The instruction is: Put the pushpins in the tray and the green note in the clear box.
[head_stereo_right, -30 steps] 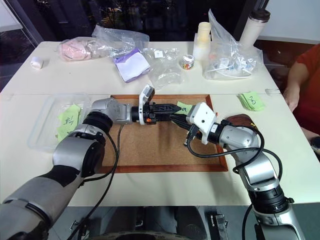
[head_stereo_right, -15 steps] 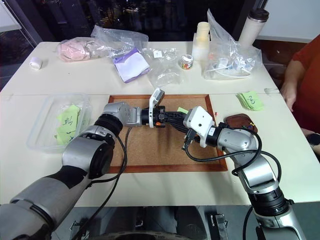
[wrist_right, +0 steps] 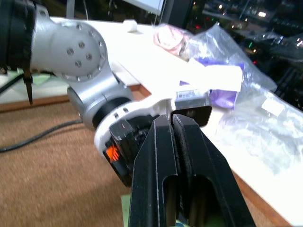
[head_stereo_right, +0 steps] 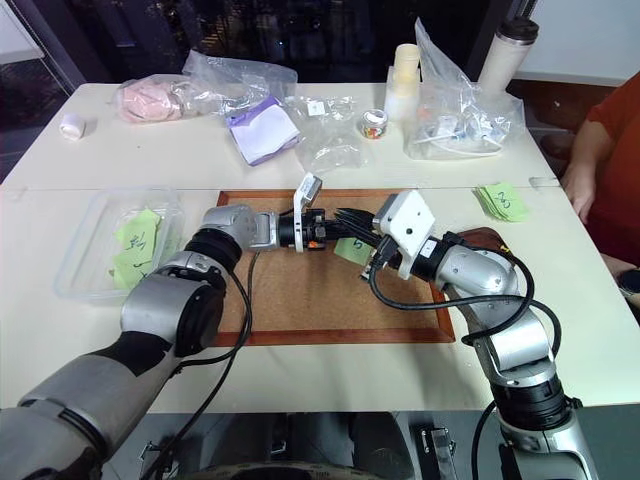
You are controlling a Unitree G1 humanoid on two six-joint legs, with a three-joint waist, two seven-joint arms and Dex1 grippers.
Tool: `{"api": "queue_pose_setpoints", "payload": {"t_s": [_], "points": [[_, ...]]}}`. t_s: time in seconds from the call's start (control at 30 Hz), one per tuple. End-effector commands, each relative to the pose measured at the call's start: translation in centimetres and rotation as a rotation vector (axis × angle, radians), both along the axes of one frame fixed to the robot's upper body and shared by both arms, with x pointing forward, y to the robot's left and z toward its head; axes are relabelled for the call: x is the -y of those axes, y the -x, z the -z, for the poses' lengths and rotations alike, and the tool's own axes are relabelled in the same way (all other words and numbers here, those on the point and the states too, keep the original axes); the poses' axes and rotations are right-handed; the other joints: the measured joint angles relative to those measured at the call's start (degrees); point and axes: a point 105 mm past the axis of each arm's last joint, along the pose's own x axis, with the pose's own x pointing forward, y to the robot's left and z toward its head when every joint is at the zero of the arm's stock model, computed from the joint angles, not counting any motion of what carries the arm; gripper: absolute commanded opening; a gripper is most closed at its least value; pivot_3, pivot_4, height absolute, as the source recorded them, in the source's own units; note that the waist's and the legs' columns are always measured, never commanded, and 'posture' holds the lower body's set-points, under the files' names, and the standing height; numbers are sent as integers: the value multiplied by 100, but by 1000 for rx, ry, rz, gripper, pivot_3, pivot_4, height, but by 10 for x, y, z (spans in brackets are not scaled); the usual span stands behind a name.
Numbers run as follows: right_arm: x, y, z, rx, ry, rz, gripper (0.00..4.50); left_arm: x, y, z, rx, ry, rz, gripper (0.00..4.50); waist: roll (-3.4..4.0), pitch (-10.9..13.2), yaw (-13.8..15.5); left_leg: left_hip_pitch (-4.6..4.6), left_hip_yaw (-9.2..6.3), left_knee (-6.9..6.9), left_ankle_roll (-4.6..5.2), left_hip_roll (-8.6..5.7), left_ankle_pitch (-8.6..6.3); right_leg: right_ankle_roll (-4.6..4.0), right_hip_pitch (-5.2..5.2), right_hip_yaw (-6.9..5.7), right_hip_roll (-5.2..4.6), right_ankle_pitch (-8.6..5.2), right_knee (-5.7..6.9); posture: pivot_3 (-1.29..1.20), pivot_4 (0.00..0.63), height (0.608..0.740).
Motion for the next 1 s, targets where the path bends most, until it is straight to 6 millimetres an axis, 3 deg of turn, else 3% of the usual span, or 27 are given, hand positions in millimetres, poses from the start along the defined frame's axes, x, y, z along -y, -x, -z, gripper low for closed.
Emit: {"api": "queue_pose_setpoints", "payload": {"t_s": [0.03,0.1,0.23,0.33,0.43,0.6,0.9,1.0], "points": [[9,0,-18,19,-120,66,0,-4,-7,-12,51,32,-31,52,0,0,4,0,0,1,-1,0,1,0,0,0,0,0,1,0,150,734],[29,-7,-30,8,-242,163,0,-8,-10,-19,135,10,-34,52,0,0,7,0,0,1,-7,0,4,0,0,0,-1,0,4,0,150,734],[89,-15,-42,-21,-416,413,0,-16,-12,-33,604,-159,2,52,1,0,14,0,0,-1,-17,-1,10,0,0,0,-7,0,8,0,150,734],[136,-19,-25,-98,-429,627,0,-25,-5,-56,945,-248,14,52,2,-1,15,2,1,-4,-22,-1,13,-1,-2,0,-9,0,11,0,150,734],[167,-20,5,-207,-346,783,0,-31,8,-72,1116,-282,39,52,4,-3,18,3,5,-3,-23,-2,13,-1,0,2,-11,0,15,0,150,734],[188,-25,47,-346,-257,876,0,-35,21,-79,1234,-321,69,52,10,-6,-3,14,11,0,-18,-4,11,-1,2,12,-8,0,27,0,150,734],[198,-27,68,-388,-217,889,0,-40,25,-74,1241,-345,45,52,12,-7,-2,19,11,2,-13,-3,9,0,-1,23,-1,0,38,0,150,734],[200,-26,69,-387,-220,894,884,-44,24,-70,1227,-357,36,0,12,-7,-1,19,10,2,-14,-3,10,0,-1,23,-1,0,38,0,150,734]]}}
